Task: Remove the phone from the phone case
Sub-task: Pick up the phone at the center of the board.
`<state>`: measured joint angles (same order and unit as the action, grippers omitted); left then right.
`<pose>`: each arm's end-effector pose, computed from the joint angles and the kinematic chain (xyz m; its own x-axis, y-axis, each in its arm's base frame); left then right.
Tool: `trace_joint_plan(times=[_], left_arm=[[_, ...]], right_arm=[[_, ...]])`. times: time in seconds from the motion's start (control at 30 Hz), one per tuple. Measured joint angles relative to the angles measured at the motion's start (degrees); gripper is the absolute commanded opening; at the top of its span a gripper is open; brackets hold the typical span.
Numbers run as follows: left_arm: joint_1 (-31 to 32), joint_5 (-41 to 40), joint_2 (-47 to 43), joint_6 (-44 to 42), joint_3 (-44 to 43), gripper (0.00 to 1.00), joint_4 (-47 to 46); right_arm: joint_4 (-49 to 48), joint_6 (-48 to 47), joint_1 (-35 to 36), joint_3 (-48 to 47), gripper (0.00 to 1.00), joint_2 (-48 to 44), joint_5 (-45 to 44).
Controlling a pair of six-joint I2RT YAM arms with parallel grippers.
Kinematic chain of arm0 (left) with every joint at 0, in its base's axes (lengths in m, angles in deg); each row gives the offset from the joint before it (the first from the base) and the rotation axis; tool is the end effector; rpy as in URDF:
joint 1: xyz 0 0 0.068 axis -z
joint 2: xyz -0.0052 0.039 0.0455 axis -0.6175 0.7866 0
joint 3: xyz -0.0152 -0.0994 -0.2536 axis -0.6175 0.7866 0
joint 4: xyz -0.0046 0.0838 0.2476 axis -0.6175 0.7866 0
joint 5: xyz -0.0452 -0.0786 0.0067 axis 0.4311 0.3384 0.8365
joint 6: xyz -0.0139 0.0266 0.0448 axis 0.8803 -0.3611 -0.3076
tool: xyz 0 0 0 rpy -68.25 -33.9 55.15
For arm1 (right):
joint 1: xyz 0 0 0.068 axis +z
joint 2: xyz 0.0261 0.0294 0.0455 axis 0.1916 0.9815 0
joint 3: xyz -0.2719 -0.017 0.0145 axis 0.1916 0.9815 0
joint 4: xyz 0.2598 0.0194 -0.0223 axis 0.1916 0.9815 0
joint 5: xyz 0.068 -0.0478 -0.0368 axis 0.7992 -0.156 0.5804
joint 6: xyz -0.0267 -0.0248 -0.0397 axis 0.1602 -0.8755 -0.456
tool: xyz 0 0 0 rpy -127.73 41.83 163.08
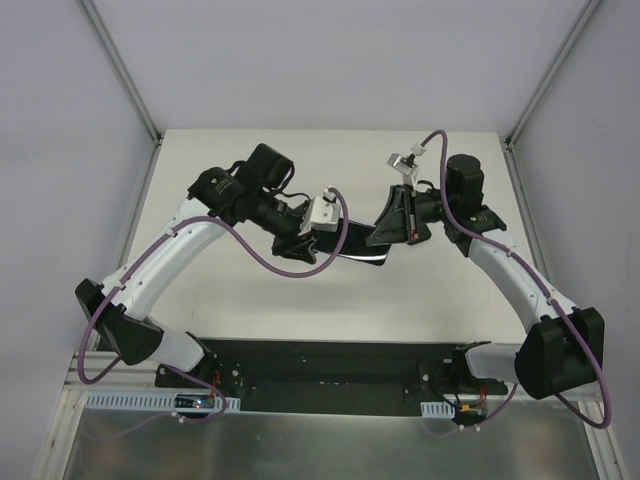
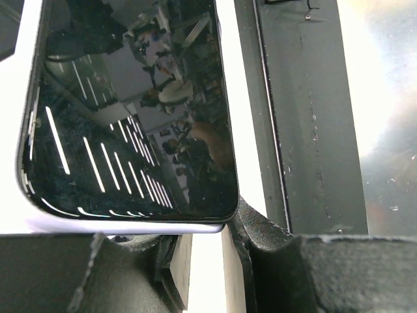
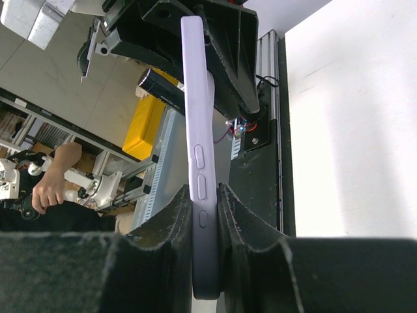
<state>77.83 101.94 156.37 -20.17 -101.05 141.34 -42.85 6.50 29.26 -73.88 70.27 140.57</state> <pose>0.1991 -0.1987 0.4010 0.1636 0.5106 -0.8441 0.9797 -0.1849 0.0780 0.2487 0.1191 0.3492 -0.3680 -0.0967 -0.9248 -0.9027 -0.2014 0.3803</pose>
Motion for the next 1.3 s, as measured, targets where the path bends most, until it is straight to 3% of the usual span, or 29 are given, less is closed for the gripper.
trace_joint_plan(times=[0.03, 0.17, 0.33, 0.43, 0.63, 0.97, 1.3], left_arm=[[-0.07, -0.35, 0.00, 0.13, 0.00, 0.12, -0.02], [-1.68, -0.55, -0.22, 0.63, 0.26, 0.53, -1.16], [-7.78, 2.16, -2.45, 1.49, 0.94, 0.86, -5.40], [-12.35, 4.42, -4.59, 2.82, 1.25, 0.95, -6.36], [-14.67, 9.86, -6.36, 10.21, 1.25, 0.93, -8.35], [-14.67, 11.13, -0.07, 44.98, 3.13, 0.81, -25.11], [-14.67, 11.04, 2.95, 68.30, 8.76, 0.58, -38.38]], right_arm=[[0.00, 0.00, 0.00, 0.00, 0.00, -0.04, -0.31], [0.00, 0.02, -0.07, 0.02, 0.00, -0.85, -2.45], [3.98, -1.05, -0.13, 0.04, 0.00, -1.75, -6.05], [6.54, -2.56, -0.20, 0.04, 0.00, -1.84, -7.61], [11.19, -6.05, -0.28, 0.04, 0.00, -2.25, -10.51], [21.09, -14.86, 0.90, -2.71, 0.00, -2.78, -16.59], [29.31, -23.02, 2.34, -7.96, 0.00, -3.56, -20.90]])
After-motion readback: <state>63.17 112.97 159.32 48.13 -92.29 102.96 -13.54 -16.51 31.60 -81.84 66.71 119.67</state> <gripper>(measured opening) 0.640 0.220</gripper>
